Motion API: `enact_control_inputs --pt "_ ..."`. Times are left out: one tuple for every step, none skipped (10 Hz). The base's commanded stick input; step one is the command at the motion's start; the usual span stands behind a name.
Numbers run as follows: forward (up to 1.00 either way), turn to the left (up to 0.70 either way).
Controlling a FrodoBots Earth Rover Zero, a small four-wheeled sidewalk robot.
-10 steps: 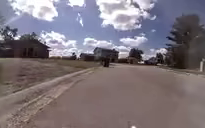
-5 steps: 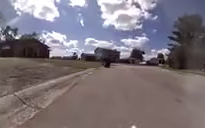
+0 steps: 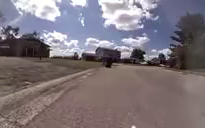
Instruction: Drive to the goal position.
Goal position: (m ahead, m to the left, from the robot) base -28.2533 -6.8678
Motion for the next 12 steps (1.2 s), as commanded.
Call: enact_control_inputs --pt "0.75 0.02" --pt "0.15 0.04" --pt "0.00 0.04" --pt "0.00 0.04" --pt "0.00 0.04" --pt "0.00 0.04" --pt "0.00 0.04" --pt "0.00 -0.02" --pt "0.00 -0.80" --pt "0.00 -0.85" --pt "0.00 -0.85" --pt "0.00 -0.85"
